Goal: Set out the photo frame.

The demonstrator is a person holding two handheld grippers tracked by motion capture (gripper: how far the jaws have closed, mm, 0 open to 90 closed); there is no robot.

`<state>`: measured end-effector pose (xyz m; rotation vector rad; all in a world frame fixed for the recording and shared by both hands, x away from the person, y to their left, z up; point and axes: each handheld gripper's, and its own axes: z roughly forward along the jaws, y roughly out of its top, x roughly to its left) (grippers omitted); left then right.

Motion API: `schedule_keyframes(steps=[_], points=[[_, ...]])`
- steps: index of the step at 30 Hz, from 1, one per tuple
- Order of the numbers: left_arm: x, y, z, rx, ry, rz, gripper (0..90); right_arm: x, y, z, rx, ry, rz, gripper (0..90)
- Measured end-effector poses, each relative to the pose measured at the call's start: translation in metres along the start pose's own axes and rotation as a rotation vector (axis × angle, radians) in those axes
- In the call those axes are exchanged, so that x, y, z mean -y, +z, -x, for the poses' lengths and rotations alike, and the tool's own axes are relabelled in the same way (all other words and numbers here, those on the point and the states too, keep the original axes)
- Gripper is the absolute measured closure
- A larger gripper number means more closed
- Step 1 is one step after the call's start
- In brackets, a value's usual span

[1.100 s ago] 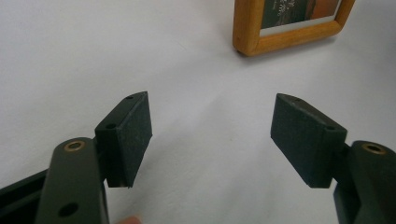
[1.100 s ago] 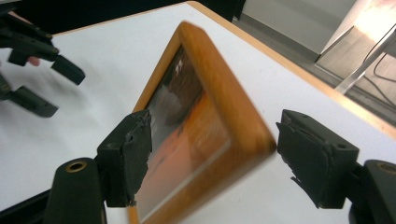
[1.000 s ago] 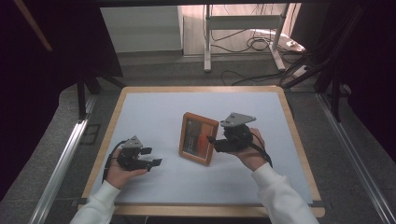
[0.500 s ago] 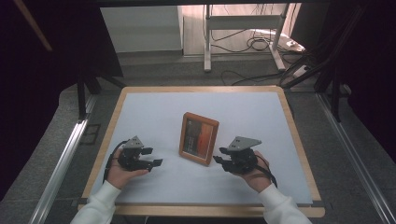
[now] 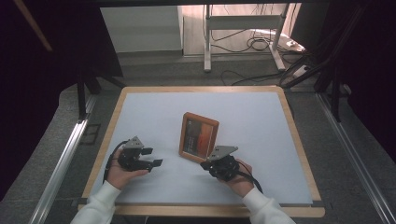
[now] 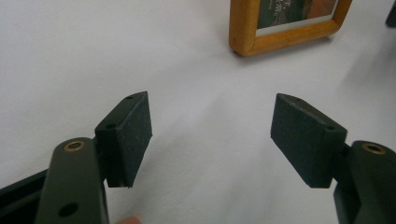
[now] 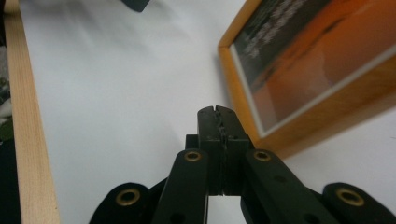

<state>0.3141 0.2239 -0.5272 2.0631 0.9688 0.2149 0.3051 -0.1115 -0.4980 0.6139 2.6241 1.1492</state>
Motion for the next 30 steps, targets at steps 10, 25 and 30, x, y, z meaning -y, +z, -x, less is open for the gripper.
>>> schedule_keyframes(steps=[10,25,30], points=[[0.000,0.000,0.000,-0.001,-0.001,0.001,29.0,0.002,0.020,0.003,0.027,-0.008,-0.036,89.6],[0.001,0.000,-0.001,-0.003,-0.001,-0.002,29.0,0.011,0.025,0.013,0.061,0.005,-0.064,89.7],[0.001,0.000,-0.001,-0.002,-0.001,-0.001,29.0,0.012,0.024,0.015,0.061,0.009,-0.067,89.7]])
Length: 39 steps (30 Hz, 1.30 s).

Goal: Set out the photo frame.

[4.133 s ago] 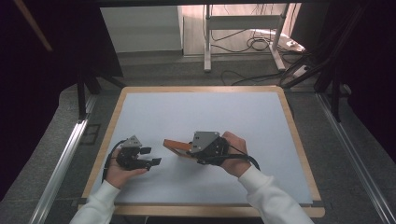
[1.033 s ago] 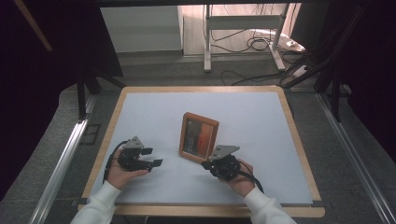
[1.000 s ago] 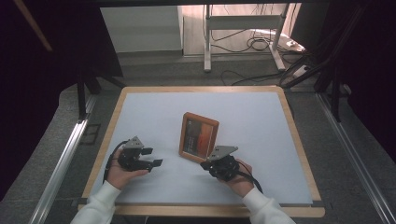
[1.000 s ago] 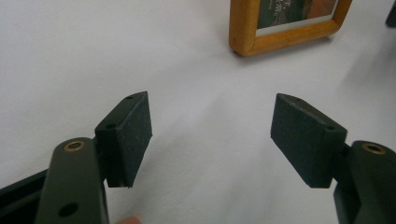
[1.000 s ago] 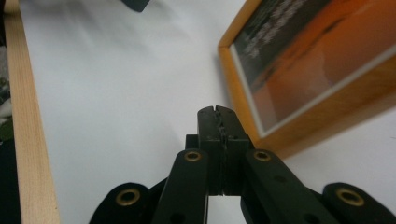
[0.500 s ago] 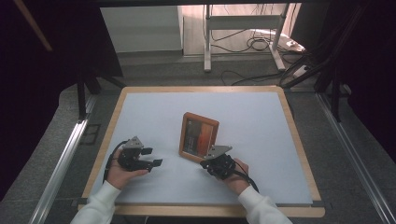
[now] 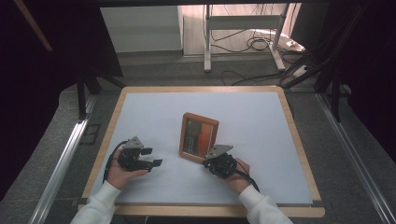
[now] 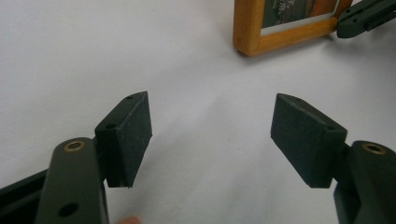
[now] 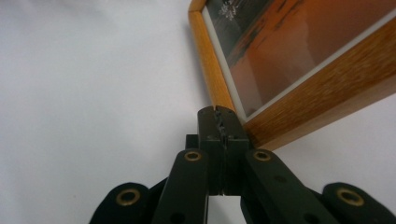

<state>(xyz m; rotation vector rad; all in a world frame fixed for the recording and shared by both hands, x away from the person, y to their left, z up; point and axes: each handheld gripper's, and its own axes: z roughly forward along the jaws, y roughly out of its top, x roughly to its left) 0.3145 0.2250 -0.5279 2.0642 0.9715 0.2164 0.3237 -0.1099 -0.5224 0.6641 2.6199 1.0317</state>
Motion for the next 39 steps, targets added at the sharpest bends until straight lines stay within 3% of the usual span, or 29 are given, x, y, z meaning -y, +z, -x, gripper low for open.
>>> schedule_keyframes(steps=[12,21,31,39], points=[[0.000,0.000,0.000,0.000,0.001,0.000,28.8,0.007,-0.005,0.014,0.038,0.035,0.010,89.7],[0.000,0.000,0.000,-0.002,0.000,0.003,28.8,0.007,-0.008,0.014,0.029,0.038,0.027,89.7],[0.000,0.000,0.001,-0.008,0.002,0.004,28.8,0.011,-0.024,0.017,0.029,0.057,0.075,89.6],[0.000,-0.002,0.002,-0.013,0.002,0.014,28.8,0.023,-0.050,0.025,0.053,0.091,0.131,84.5]])
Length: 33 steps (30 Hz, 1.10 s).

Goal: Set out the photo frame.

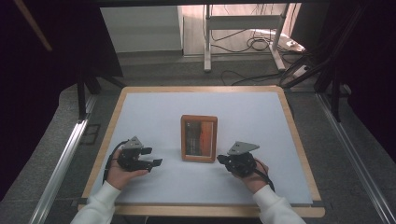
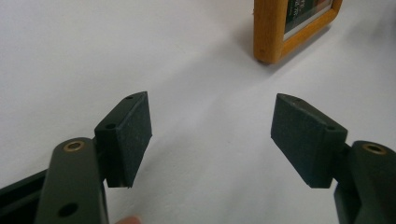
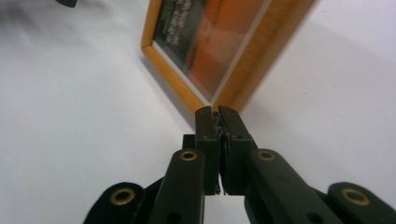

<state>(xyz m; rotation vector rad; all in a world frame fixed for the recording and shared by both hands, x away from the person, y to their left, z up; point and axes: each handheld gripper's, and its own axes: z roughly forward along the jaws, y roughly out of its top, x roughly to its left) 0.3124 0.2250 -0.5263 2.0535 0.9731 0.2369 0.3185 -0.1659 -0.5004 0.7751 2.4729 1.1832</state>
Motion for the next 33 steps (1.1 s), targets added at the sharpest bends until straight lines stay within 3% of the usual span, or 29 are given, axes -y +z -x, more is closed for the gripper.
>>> schedule_keyframes(steps=[2,6,10,14,20,22,33], points=[[0.000,0.000,0.000,-0.003,0.000,0.003,28.8,0.005,-0.008,0.004,0.007,0.017,0.018,77.1],[0.000,0.001,0.001,-0.009,0.001,0.003,28.9,0.018,-0.021,0.014,0.039,0.076,0.034,46.3],[-0.001,0.001,0.004,-0.010,0.003,0.010,28.9,0.035,-0.036,0.025,0.084,0.151,0.036,34.7],[-0.001,0.000,0.008,-0.032,0.014,0.029,28.9,0.053,-0.053,0.033,0.121,0.194,0.034,29.2],[0.000,0.000,0.011,-0.052,-0.007,0.034,28.8,0.068,-0.067,0.040,0.158,0.215,0.044,25.7],[0.001,-0.001,0.012,-0.058,-0.012,0.036,28.8,0.070,-0.069,0.042,0.185,0.207,0.046,25.4],[0.005,-0.003,0.012,-0.060,-0.004,0.045,28.8,0.069,-0.067,0.044,0.214,0.213,0.048,21.8]])
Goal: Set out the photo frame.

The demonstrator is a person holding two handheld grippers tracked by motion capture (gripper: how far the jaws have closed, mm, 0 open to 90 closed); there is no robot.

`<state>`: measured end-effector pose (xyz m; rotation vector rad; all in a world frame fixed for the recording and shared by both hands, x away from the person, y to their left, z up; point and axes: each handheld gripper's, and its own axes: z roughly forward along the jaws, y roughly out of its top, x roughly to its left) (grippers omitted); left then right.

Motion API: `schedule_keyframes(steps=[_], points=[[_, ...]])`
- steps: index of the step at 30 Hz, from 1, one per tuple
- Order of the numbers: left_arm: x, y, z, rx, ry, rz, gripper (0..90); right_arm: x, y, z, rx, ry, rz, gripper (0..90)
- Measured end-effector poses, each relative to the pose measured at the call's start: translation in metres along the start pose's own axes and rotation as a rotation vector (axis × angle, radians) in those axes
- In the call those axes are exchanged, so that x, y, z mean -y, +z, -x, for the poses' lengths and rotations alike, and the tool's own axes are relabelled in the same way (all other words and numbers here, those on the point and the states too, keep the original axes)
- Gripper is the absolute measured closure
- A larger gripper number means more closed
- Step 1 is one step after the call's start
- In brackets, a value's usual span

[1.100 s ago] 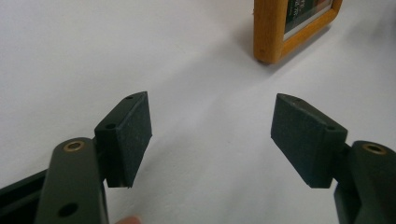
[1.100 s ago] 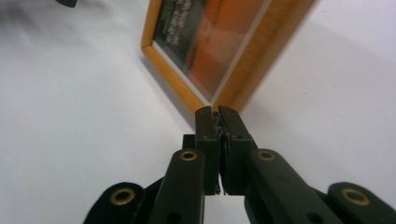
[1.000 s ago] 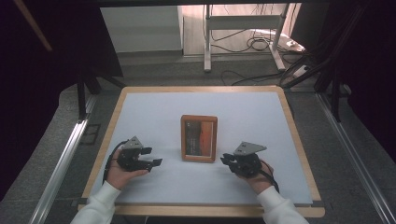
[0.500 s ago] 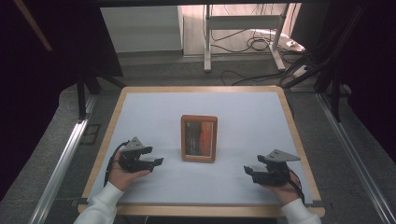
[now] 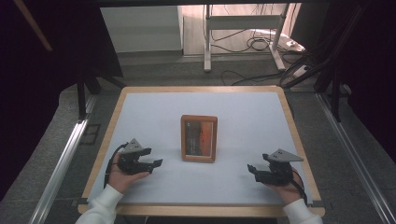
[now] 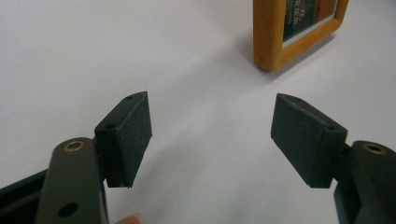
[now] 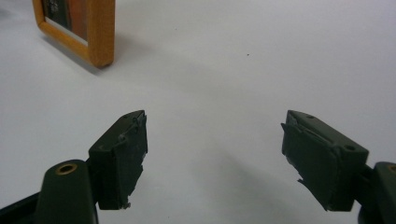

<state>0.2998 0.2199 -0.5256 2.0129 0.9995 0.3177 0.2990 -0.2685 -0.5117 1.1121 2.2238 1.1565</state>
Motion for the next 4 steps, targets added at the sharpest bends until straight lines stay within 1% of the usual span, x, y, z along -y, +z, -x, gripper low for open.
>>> schedule_keyframes(steps=[4], points=[[0.0005,-0.0004,-0.0013,-0.004,0.004,0.003,28.9,-0.0001,-0.0006,-0.0004,0.015,0.003,0.011,20.8]])
